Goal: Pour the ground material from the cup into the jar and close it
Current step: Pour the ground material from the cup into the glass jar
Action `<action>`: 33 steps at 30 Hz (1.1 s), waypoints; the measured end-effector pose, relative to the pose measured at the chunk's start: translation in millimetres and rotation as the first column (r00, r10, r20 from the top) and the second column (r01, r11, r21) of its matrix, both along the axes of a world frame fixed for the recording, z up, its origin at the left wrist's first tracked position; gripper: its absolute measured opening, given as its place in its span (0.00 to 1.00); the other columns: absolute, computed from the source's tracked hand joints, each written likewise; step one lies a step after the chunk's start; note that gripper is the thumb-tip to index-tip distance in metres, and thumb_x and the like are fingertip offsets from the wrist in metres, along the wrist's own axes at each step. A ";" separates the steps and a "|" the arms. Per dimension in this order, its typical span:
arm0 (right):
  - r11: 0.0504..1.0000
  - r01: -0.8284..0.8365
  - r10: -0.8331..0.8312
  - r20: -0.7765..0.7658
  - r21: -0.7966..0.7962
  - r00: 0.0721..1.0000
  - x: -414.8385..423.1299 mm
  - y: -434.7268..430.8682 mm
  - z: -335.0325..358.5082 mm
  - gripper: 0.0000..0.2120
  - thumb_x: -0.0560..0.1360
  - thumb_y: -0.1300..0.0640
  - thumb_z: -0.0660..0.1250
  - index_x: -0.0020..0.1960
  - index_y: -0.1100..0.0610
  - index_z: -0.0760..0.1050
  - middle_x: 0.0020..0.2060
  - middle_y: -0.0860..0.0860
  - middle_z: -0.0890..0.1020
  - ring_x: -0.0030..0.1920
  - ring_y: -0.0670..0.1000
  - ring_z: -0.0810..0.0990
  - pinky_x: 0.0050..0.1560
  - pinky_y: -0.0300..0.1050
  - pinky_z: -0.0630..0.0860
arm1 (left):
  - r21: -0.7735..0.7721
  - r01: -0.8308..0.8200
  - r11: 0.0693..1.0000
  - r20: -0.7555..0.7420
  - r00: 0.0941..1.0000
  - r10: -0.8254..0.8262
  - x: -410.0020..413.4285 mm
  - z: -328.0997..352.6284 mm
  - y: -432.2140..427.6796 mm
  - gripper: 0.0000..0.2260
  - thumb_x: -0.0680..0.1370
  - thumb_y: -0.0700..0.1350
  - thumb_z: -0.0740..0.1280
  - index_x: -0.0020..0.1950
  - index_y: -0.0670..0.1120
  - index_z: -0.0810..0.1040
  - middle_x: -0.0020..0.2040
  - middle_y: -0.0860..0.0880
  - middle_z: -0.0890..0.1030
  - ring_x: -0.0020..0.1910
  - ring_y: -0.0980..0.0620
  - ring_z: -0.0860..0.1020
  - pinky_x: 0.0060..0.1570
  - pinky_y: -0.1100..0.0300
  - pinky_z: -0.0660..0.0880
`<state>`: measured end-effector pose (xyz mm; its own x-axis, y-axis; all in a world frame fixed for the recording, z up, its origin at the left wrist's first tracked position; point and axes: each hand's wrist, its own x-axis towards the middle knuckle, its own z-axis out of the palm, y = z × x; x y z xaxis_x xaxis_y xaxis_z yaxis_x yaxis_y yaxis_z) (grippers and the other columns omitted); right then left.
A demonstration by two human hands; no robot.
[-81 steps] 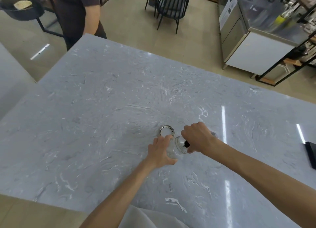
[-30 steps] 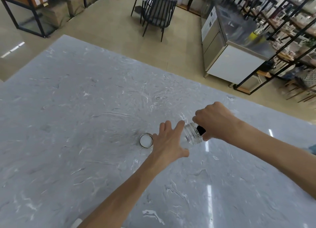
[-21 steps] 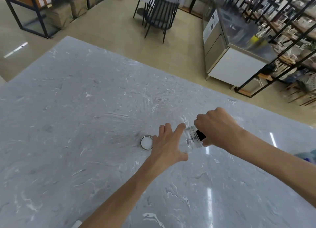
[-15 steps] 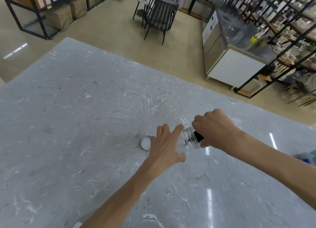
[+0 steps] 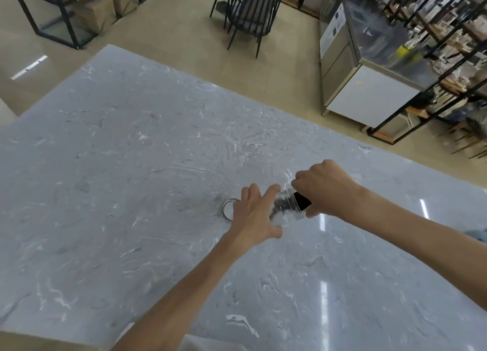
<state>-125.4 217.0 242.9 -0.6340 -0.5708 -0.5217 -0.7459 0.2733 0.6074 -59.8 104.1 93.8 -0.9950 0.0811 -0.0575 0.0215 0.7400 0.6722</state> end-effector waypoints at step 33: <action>0.999 -0.006 0.005 -0.020 -0.043 1.000 -8.9 -5.7 8.6 0.18 0.68 0.35 0.69 0.49 0.47 0.77 0.41 0.43 0.79 0.36 0.50 0.77 0.29 0.42 0.56 | 0.016 -0.027 1.000 -0.061 0.998 0.028 0.9 -3.2 -10.3 0.41 0.64 0.56 0.78 0.72 0.57 0.61 0.53 0.48 0.65 0.54 0.45 0.65 0.49 0.51 0.74</action>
<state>-134.3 211.3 251.6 -0.6408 -0.5962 -0.4836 -0.7353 0.2956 0.6099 -58.9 93.8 90.5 -0.9985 0.0541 0.0045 0.0427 0.7305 0.6816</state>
